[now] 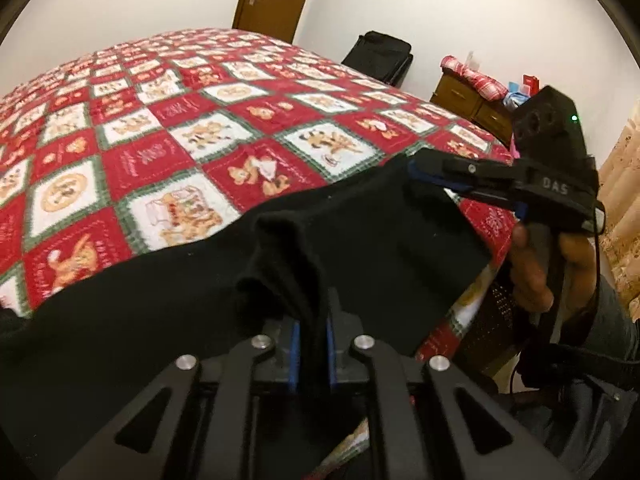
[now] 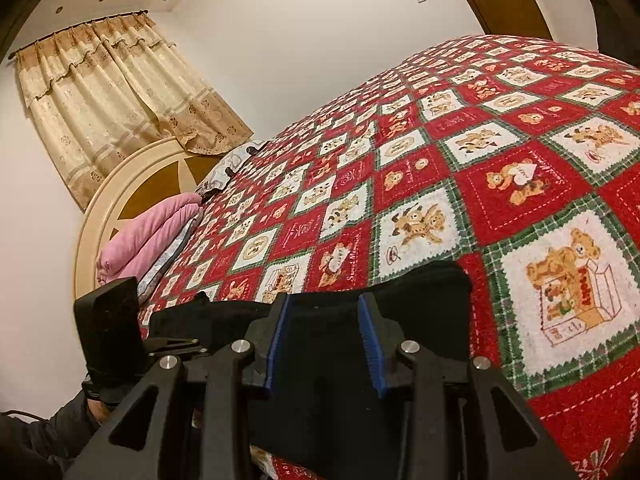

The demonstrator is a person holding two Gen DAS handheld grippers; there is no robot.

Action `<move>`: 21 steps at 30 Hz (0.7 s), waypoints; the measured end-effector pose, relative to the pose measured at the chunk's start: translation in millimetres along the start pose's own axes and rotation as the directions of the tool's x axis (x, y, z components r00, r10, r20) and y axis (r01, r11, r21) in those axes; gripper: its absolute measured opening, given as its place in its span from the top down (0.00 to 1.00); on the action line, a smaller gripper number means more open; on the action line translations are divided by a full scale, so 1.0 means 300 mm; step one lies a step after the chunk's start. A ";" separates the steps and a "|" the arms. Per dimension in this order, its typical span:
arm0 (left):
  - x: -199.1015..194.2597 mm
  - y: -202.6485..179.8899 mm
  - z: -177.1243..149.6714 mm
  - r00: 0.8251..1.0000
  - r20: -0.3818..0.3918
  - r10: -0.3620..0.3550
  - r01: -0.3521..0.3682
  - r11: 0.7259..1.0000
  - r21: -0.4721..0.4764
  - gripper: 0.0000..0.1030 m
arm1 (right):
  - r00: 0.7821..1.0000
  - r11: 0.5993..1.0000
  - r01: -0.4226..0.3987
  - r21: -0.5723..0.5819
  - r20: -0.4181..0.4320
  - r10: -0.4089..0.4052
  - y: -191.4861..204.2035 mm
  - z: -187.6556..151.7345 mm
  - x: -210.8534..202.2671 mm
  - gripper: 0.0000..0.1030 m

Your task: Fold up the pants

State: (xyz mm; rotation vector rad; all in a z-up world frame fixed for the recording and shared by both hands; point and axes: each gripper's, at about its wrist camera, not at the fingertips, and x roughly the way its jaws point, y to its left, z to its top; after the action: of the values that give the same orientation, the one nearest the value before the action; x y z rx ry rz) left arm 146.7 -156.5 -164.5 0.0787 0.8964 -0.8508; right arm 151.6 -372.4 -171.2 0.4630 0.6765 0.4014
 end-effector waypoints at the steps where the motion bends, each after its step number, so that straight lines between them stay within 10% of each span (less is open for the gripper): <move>1: -0.009 0.011 -0.005 1.000 0.000 0.004 -0.004 1.000 -0.008 0.90 | 1.000 1.000 0.001 -0.002 -0.002 -0.001 0.002 -0.003 0.001 0.64; 14: 0.010 0.094 -0.050 0.998 -0.036 0.044 -0.046 0.997 -0.066 0.76 | 0.978 0.984 0.100 -0.144 -0.166 -0.124 0.055 -0.085 0.121 0.64; 21: -0.037 0.102 -0.055 1.000 -0.011 0.008 -0.008 0.999 -0.049 0.89 | 0.998 0.990 0.050 -0.132 -0.017 -0.053 0.077 -0.045 0.018 0.63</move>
State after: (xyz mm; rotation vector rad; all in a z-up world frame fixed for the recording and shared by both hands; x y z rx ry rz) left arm 153.0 -122.4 -175.8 0.0446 0.9257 -0.8214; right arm 141.5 -346.9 -170.9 0.3160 0.6763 0.3998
